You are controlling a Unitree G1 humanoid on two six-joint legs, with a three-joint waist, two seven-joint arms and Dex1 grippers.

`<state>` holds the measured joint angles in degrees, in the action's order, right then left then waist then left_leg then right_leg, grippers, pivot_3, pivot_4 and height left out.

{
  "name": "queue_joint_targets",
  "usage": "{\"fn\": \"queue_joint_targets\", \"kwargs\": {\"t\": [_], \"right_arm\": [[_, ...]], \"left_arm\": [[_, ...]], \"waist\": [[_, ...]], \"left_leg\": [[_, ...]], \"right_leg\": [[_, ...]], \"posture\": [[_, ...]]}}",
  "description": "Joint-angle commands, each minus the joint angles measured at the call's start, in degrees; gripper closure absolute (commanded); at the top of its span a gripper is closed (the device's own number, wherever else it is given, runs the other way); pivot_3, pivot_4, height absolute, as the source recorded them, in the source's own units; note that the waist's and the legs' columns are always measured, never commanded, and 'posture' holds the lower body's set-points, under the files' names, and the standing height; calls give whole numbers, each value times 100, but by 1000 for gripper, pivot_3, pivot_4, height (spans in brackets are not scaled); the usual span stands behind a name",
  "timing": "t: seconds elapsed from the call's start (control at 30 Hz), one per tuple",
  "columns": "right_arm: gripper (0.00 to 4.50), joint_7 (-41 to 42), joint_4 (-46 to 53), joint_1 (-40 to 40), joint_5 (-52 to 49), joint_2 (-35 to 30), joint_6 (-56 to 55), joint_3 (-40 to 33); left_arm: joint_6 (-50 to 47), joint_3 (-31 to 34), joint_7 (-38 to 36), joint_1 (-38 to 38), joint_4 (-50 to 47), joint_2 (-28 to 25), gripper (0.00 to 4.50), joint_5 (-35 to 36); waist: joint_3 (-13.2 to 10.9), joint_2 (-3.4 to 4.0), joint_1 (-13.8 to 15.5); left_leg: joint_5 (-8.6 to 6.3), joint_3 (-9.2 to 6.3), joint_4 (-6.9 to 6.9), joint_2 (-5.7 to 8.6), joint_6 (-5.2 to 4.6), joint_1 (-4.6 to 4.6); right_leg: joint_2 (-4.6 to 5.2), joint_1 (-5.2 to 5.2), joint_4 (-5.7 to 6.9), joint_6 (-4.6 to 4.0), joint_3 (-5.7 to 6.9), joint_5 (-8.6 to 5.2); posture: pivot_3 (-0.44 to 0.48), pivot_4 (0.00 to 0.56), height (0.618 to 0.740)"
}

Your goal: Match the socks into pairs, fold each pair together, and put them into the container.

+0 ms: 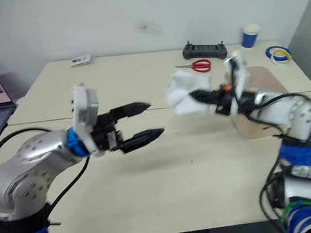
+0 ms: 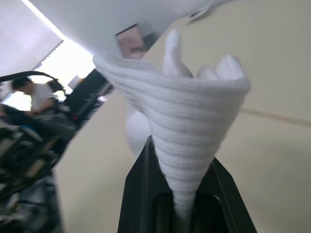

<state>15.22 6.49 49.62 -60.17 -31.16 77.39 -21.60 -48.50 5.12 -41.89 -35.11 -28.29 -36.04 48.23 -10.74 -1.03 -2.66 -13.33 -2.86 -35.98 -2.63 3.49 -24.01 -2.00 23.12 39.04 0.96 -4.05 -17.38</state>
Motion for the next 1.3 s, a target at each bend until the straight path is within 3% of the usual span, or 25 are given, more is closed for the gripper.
{"fn": "queue_joint_targets", "kwargs": {"t": [0.03, 0.23, 0.47, 0.83, 1.27, 1.3], "right_arm": [[4500, 797, -241, 87, 1475, -1097, -1444, 853], [4500, 1906, -1475, -189, 4352, -2595, -4726, 2500], [4500, 2726, -2506, -360, 6320, -2873, -6901, 3651], [4500, 4123, -3144, -341, 7285, -2811, -7885, 4056], [44, 5120, -3540, 361, 7222, -2863, -7920, 3732], [14, 5235, -3571, 451, 7226, -2910, -7946, 3726]], "left_arm": [[233, -382, 80, -573, 303, 202, 53, -364], [551, -927, -131, -992, 660, 619, 53, -788], [683, -1096, -330, -883, 689, 639, 53, -1001], [681, -1089, -261, -715, 573, 679, 53, -1125], [782, -1100, -352, -550, 589, 676, 0, -1236], [803, -1102, -376, -559, 619, 666, 0, -1246]], "waist": [[1, -1, 27], [1, -1, 59], [0, 0, 60], [0, 1, 92], [-2, 2, 83], [-2, 3, 83]], "left_leg": [[0, 3, 0, 0, 0, 1], [4, 23, 0, -2, 7, 3], [6, 27, 1, -6, 10, 8], [7, 24, -18, 2, 12, 8], [6, 13, -91, 5, 10, 12], [6, 13, -92, 6, 9, 12]], "right_leg": [[0, 0, -1, 1, -4, 1], [2, 6, -4, -7, -18, 10], [2, 10, 5, -23, -20, 18], [15, 1, 15, -21, -16, 21], [13, 0, 94, -21, -13, 21], [13, -1, 94, -21, -13, 21]], "posture": [[0, 150, 740], [0, 150, 740], [0, 150, 740], [0, 150, 740], [0, 150, 740], [0, 150, 740]]}}
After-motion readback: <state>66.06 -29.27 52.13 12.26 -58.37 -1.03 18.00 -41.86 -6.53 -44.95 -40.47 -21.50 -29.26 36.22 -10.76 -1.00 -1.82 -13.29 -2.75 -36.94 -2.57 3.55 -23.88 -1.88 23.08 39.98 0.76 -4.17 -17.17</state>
